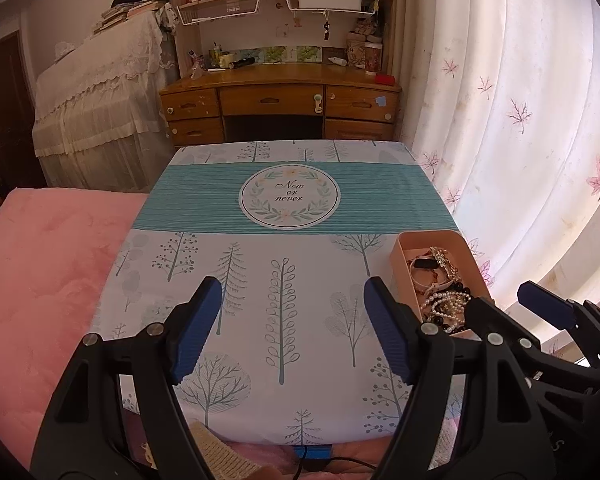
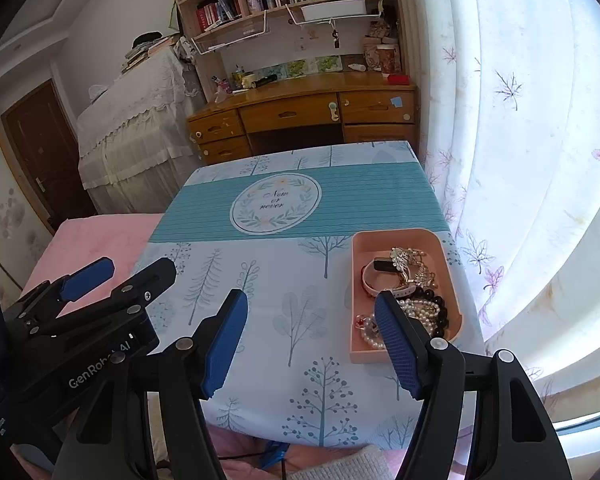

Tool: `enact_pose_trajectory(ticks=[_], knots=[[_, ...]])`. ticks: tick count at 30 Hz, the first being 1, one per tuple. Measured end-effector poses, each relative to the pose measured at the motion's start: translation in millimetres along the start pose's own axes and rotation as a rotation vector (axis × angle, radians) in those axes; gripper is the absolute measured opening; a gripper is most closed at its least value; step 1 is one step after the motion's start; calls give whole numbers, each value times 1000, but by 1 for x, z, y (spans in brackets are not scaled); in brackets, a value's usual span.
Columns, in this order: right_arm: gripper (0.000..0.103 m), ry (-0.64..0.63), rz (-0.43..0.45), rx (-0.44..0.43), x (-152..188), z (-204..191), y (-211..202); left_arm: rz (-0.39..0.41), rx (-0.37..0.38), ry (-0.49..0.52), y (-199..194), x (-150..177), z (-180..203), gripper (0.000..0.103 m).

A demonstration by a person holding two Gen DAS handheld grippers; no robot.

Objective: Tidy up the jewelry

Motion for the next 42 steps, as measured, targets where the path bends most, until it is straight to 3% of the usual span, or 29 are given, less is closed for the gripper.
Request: enact_pose_trajectory(ticks=[42], knots=[[67, 0, -8, 1, 1, 0, 3, -34, -10, 6, 8, 2, -16, 72]])
Point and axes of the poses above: each gripper's, at about its wrist camera, not at the fingertips, and y roughly the way its jaws point, z to its right, x to its underside, the point moved 4 cm from there along y, roughly the way its jaws point, and after that the axes turned 14 degrees about x, right-handed, at the moved point
